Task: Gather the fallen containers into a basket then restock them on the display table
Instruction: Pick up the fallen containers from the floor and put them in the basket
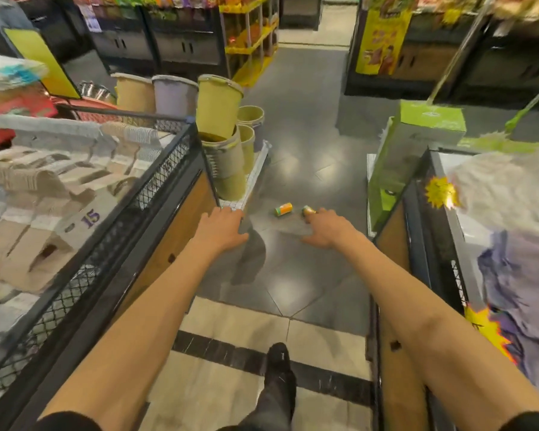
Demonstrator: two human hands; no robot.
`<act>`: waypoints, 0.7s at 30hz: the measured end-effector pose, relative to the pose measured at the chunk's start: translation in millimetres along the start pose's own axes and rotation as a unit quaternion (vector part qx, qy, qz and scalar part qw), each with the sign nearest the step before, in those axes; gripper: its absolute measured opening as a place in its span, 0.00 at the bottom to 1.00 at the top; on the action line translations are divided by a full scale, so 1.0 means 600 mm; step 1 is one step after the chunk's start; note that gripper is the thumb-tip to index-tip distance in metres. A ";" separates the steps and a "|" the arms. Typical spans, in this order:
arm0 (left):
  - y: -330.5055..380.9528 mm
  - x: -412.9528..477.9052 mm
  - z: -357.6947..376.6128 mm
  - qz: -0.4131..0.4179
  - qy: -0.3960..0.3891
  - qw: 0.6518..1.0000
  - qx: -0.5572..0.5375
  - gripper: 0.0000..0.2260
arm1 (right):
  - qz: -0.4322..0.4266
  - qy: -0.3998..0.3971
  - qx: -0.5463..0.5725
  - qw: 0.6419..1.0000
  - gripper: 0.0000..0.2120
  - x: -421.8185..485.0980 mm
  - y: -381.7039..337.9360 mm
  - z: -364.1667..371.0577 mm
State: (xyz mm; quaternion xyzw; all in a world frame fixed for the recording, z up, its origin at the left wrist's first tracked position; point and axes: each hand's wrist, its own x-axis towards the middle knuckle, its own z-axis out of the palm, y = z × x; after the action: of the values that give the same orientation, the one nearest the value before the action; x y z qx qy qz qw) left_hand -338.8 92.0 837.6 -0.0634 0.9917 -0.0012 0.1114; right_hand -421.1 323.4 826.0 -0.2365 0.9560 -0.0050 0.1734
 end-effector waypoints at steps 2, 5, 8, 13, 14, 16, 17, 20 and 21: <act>0.004 0.062 -0.012 0.010 0.001 1.000 -0.003 0.23 | 0.018 -0.013 0.004 1.000 0.28 0.044 0.028 -0.017; 0.002 0.168 -0.038 0.016 0.000 1.000 -0.022 0.24 | 0.044 -0.023 0.010 0.999 0.27 0.125 0.066 -0.056; 0.000 0.275 -0.071 0.025 -0.002 0.999 -0.027 0.24 | 0.058 -0.017 0.011 0.998 0.27 0.211 0.101 -0.100; 0.010 0.415 -0.110 0.050 0.011 0.999 -0.017 0.23 | 0.074 -0.010 0.021 0.997 0.28 0.336 0.151 -0.153; 0.011 0.440 -0.114 0.052 0.009 0.998 -0.016 0.22 | 0.076 -0.011 0.022 0.997 0.28 0.359 0.160 -0.159; 0.011 0.492 -0.120 0.050 0.004 0.999 -0.021 0.22 | 0.079 -0.016 0.027 0.996 0.29 0.405 0.180 -0.170; 0.011 0.518 -0.121 0.049 0.000 0.998 -0.026 0.22 | 0.079 -0.018 0.029 0.996 0.29 0.429 0.189 -0.174; 0.007 0.600 -0.114 0.050 -0.011 0.998 -0.033 0.22 | 0.076 -0.024 0.034 0.996 0.28 0.503 0.220 -0.184; 0.007 0.630 -0.111 0.052 -0.014 0.998 -0.033 0.22 | 0.077 -0.027 0.036 0.996 0.28 0.528 0.231 -0.186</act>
State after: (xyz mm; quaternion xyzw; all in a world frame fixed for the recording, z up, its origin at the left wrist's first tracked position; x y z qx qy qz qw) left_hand -719.5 47.6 819.1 -0.0156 0.9915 0.0378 0.1235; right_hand -783.4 294.6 814.2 -0.1556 0.9657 -0.0197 0.2070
